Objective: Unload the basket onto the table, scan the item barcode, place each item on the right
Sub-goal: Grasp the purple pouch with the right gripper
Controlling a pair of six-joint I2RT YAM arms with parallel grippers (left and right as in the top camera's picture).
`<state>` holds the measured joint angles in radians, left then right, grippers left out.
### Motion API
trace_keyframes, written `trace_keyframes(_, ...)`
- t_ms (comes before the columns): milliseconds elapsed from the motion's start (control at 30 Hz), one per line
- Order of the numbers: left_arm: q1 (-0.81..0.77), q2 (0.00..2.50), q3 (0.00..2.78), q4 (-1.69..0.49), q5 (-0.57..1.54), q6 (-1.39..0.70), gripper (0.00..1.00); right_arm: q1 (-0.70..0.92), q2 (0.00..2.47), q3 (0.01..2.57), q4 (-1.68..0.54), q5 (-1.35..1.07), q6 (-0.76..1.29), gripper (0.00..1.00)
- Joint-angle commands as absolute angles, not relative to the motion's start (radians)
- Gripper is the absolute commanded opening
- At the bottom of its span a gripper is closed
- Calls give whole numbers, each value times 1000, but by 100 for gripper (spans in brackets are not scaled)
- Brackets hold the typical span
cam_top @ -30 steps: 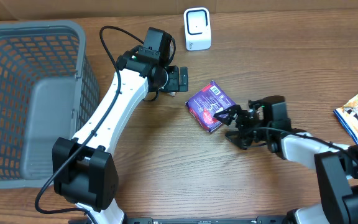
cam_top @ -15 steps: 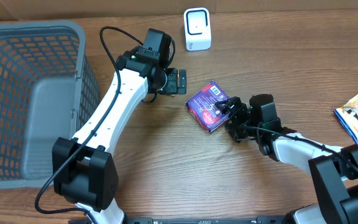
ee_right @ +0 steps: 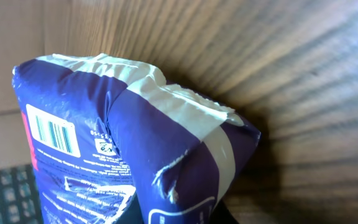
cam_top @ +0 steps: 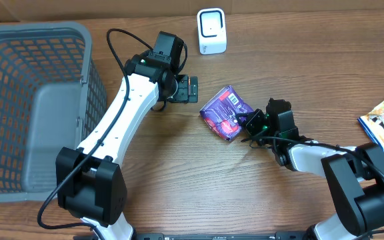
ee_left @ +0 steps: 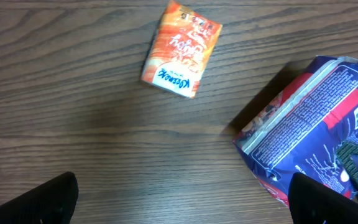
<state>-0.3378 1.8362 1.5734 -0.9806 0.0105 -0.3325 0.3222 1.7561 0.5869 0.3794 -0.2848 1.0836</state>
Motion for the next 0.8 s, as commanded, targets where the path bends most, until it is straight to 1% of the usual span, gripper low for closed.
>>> trace_keyframes(0,-327,1814,1592,-992,-30,-310,100,319,1805,550,363,-271,887,4)
trace_keyframes(100,-327,1814,1592,-991,-30,-310,100,319,1762,550,344,-315,811,4)
trace_keyframes(233,-327,1814,1592,-991,-30,-310,100,319,1646,550,252,-328,685,4)
trace_keyframes(300,-327,1814,1592,-991,-30,-310,100,319,1556,553,159,-331,593,4)
trace_keyframes(400,-327,1814,1592,-990,-26,-313,100,318,1432,569,2,-328,516,4)
trace_keyframes(600,-327,1814,1592,-991,-27,-314,100,319,1199,684,-394,-298,436,4)
trace_keyframes(767,-327,1814,1592,-991,-26,-314,100,319,1113,830,-677,-271,440,4)
